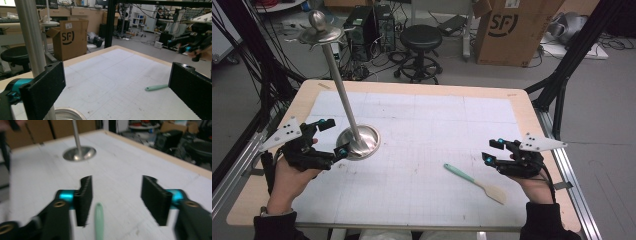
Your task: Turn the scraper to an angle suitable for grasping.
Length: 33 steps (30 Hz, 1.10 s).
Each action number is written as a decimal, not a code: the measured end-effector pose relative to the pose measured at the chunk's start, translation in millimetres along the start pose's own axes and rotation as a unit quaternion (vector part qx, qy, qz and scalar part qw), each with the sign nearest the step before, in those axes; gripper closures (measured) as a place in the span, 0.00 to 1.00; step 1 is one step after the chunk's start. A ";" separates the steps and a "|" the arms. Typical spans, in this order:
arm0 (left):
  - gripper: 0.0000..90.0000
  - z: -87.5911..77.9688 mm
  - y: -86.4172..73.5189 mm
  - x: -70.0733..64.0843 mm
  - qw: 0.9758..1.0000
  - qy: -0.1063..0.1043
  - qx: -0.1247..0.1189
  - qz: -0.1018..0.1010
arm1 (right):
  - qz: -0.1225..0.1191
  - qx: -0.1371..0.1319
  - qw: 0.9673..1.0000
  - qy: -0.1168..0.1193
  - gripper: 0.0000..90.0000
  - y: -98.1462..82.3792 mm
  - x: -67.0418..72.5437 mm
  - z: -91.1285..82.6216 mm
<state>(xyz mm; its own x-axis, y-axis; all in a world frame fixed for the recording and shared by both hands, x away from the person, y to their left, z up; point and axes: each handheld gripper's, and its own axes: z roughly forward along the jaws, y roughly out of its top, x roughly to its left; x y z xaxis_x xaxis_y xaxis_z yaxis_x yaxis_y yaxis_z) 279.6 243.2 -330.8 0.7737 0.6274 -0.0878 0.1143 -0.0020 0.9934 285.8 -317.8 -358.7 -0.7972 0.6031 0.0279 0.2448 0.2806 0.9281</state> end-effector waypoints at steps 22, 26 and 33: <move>0.02 13.3 -0.5 -2.1 1.000 -0.017 0.011 0.012 | 0.036 0.152 0.988 0.011 1.00 -54.3 0.8 61.0; 0.02 11.0 -1.4 -1.6 1.000 -0.011 0.012 0.010 | 0.050 0.175 0.983 0.015 1.00 -58.5 -2.3 70.9; 0.02 8.7 -3.7 0.3 1.000 -0.005 0.016 0.007 | 0.039 0.190 0.981 0.025 1.00 -57.5 2.4 84.4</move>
<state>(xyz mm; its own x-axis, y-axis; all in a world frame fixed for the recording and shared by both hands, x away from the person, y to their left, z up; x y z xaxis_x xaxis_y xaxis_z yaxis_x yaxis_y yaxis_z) 284.8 236.6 -335.2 0.7809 0.6201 -0.0747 0.1230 -0.0354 0.9918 316.3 -269.5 -443.4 -0.7922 0.5983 0.1201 0.4861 0.4998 0.7168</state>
